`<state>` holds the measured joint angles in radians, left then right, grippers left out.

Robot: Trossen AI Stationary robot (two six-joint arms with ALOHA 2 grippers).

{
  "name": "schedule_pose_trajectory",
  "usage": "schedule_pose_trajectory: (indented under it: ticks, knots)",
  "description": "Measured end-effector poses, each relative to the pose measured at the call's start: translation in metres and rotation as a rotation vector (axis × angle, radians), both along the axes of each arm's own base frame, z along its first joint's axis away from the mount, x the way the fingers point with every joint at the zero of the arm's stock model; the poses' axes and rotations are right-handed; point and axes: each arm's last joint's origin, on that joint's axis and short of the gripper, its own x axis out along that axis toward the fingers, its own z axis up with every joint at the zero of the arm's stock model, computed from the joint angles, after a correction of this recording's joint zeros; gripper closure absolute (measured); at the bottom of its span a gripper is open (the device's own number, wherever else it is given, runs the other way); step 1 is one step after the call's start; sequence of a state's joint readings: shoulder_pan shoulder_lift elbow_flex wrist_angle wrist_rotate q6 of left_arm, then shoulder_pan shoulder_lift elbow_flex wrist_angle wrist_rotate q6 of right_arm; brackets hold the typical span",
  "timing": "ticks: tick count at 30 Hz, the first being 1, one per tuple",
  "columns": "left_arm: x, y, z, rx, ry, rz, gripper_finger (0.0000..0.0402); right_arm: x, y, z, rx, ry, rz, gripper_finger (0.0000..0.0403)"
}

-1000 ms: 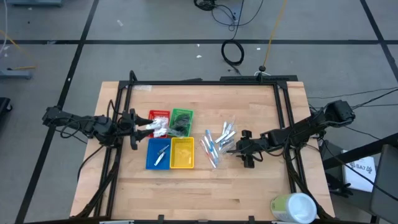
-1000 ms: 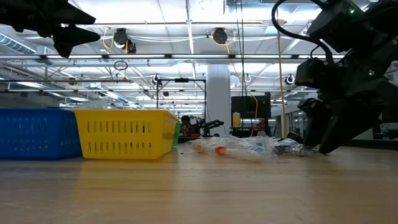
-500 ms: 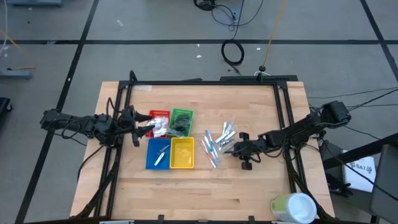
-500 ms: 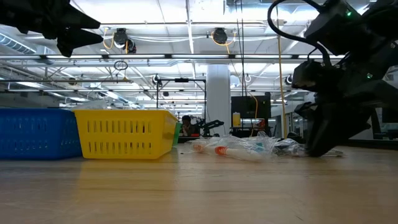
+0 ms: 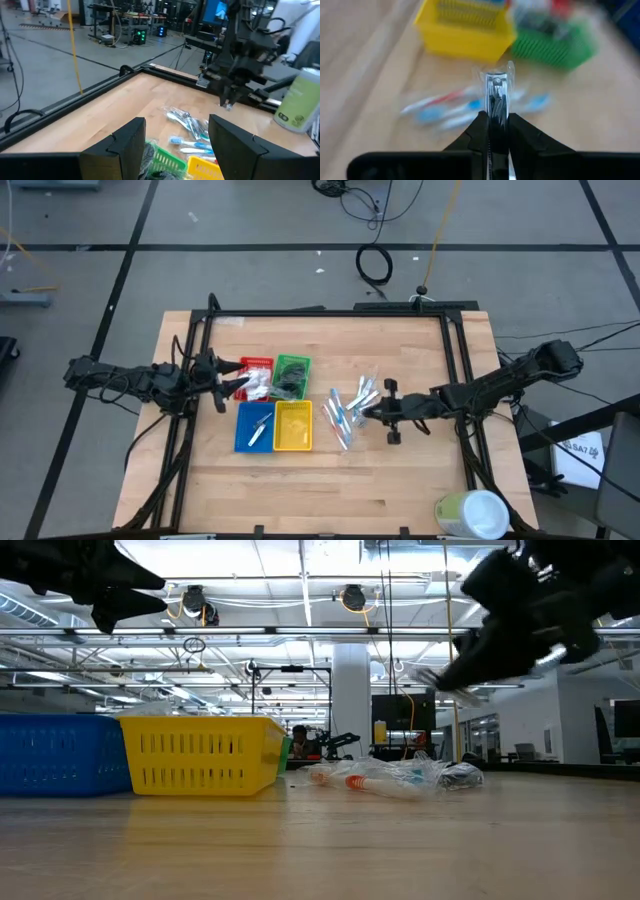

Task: Pick & Place Travel size toiletries
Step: Put the silver nail cutter into the blue bin

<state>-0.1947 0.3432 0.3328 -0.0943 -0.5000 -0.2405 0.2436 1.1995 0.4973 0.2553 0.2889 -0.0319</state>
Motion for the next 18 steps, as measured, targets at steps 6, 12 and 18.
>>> schedule_pose_trajectory:
  ticks: [6,12,18]
  knots:
    - [0.018,-0.003,0.002,-0.028,-0.035,0.012,0.0188,0.015,-0.006,0.011,-0.265,-0.176,-0.058,0.0364]
    - [0.049,-0.01,-0.001,-0.05,-0.074,-0.001,0.0188,0.031,-0.018,0.011,-0.392,-0.281,-0.089,0.0363]
    - [0.082,-0.011,-0.014,-0.305,-0.172,-0.024,0.0188,0.036,-0.029,0.005,-0.464,-0.252,-0.16,0.0363]
